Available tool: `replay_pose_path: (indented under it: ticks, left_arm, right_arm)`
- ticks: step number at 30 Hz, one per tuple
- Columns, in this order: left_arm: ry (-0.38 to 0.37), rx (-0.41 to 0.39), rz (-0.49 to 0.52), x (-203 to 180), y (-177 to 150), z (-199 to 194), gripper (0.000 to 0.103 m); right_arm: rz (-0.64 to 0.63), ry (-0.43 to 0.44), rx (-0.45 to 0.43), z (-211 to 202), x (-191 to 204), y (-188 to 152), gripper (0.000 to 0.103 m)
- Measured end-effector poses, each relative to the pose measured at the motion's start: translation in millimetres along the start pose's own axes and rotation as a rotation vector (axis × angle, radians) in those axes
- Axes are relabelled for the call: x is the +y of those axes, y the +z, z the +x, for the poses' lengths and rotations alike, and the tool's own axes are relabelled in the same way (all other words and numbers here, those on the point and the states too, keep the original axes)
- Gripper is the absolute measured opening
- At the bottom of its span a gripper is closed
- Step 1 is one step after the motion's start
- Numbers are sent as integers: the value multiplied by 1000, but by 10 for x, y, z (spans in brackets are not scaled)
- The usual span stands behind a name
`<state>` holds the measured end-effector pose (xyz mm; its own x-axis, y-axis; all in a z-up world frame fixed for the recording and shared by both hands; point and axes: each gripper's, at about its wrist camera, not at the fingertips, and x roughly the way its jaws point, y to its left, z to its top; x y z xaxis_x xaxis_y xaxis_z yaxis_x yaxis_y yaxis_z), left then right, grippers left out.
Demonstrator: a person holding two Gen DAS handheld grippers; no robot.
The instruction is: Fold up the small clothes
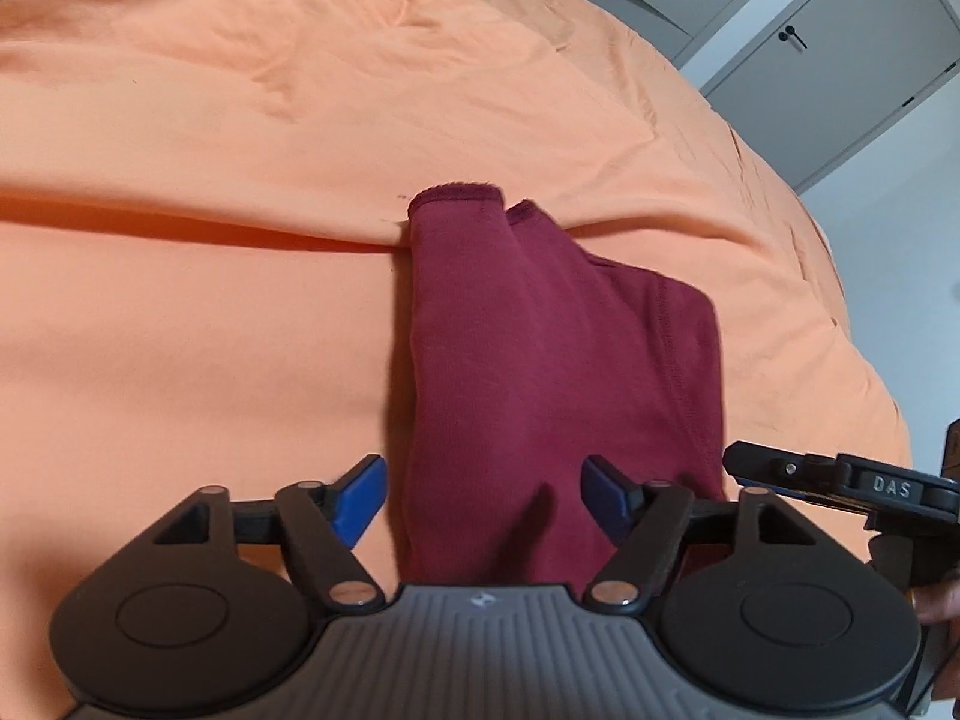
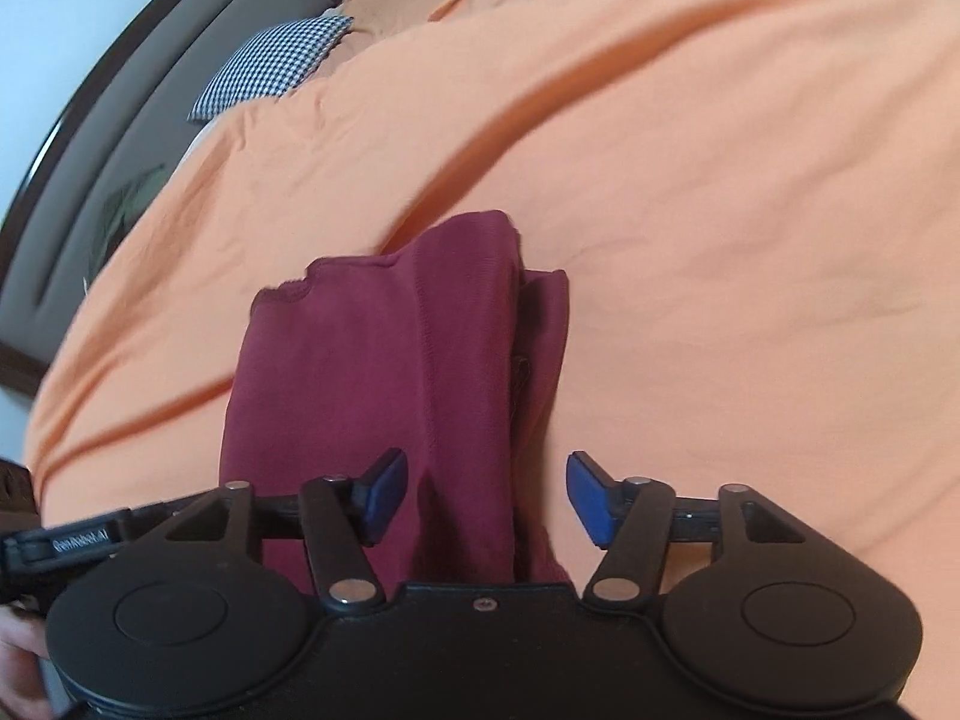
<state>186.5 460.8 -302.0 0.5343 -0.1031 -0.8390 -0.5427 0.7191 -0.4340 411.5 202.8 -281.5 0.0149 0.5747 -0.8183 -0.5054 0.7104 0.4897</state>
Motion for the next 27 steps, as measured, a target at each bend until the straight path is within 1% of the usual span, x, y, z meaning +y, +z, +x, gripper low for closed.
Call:
replay_pose_path:
  ticks: [1,2,3,5,8,10,13,14,17,18,20,23,27]
  left_arm:
    - [6,-10,-6,-41,-22,-75,86]
    - [16,-24,-15,-83,-43,-145,96]
    - [23,-42,-24,-118,-74,-231,100]
    - [12,-65,-38,-217,-130,-380,102]
    - [-10,-85,-70,-338,-254,-645,102]
    - [-27,-102,-98,-404,-360,-837,102]
    - [-20,-139,-126,-538,-559,-1119,103]
    - [-13,-147,-122,-585,-631,-1211,103]
    - [30,-116,-85,-750,-846,-1412,103]
    - [49,-120,-71,-807,-935,-1478,103]
    - [79,-134,-54,-920,-1132,-1600,103]
    - [94,-138,-41,-1071,-1408,-1763,103]
    - [64,-125,-58,-1185,-1726,-1914,103]
  right_arm:
    - [-16,-7,-2,-52,54,-19,67]
    - [-32,-11,-6,-86,125,-28,73]
    - [-45,-13,-13,-144,174,-40,83]
    - [-66,-19,-38,-299,271,-71,90]
    - [-94,-3,-80,-596,399,-155,100]
    - [-113,15,-105,-806,474,-236,100]
    - [-140,39,-130,-1113,572,-386,102]
    - [-148,53,-139,-1221,589,-447,102]
    - [-148,81,-158,-1510,611,-638,102]
    - [-151,89,-164,-1598,613,-709,102]
    - [-165,88,-169,-1758,625,-858,102]
    - [-201,71,-159,-1940,639,-1103,102]
    - [-217,61,-147,-2173,599,-1424,102]
